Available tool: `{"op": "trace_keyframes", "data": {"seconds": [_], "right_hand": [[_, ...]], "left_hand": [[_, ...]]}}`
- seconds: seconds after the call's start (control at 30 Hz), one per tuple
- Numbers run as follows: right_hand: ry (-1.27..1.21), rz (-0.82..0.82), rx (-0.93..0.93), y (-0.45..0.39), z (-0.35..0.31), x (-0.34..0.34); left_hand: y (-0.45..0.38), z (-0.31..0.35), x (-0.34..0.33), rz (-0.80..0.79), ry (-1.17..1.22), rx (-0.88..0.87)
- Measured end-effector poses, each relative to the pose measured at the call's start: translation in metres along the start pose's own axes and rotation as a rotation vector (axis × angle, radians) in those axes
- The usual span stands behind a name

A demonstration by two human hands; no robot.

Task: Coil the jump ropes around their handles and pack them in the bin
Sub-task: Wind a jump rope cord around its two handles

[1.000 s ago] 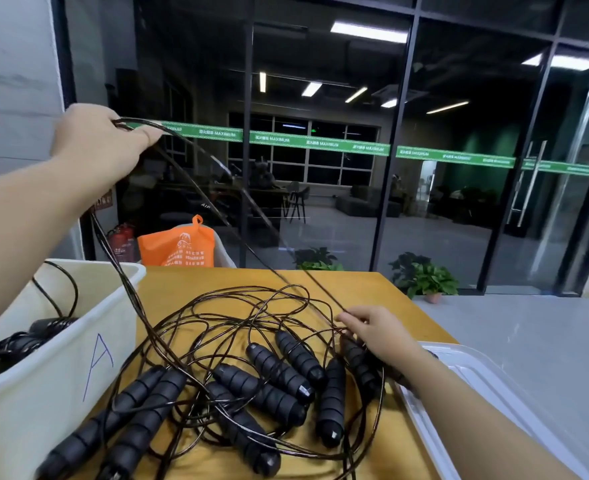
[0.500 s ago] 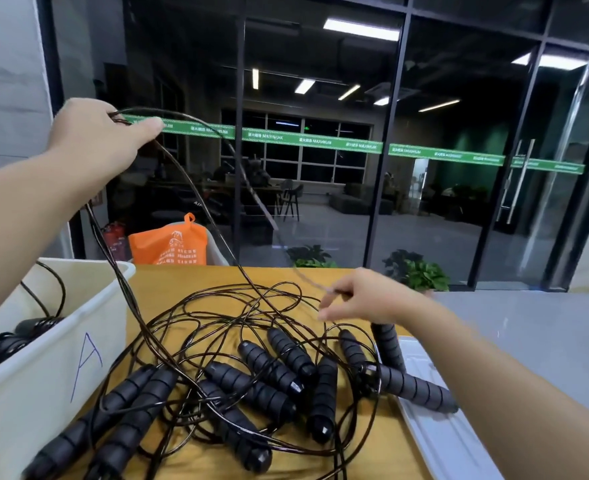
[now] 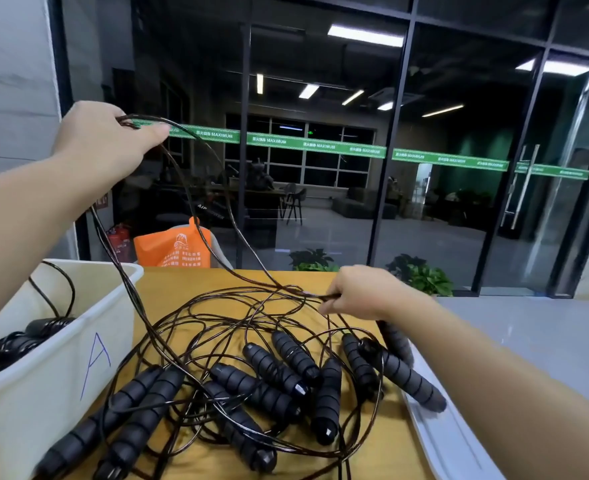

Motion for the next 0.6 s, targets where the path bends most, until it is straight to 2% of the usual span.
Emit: {"op": "trace_keyframes", "data": {"seconds": [0.13,0.37,0.47,0.6], "right_hand": [[-0.079,0.097,0.001,0.005,0.008,0.032],[-0.611,0.378,-0.042,0.018,0.022,0.075],[-0.73,0.436,-0.084,0.023,0.026,0.081],[-0.819,0.611,-0.149,0.027,0.03,0.097]], "left_hand": [[0.005,0.0,-0.008,-0.027,-0.009,-0.016],[0.018,0.002,-0.018,-0.054,-0.027,-0.01],[0.024,0.006,-0.021,-0.111,-0.018,-0.008],[0.034,0.015,-0.032,-0.261,-0.06,-0.041]]}}
Point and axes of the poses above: each hand's wrist, its own y-axis away from the middle knuckle, its own x-axis out of the back of the hand, z = x × y, the point moved 5 cm from there along -y, towards the middle knuckle, and after that the axes turned 12 degrees about y, right-handed, at the moved point
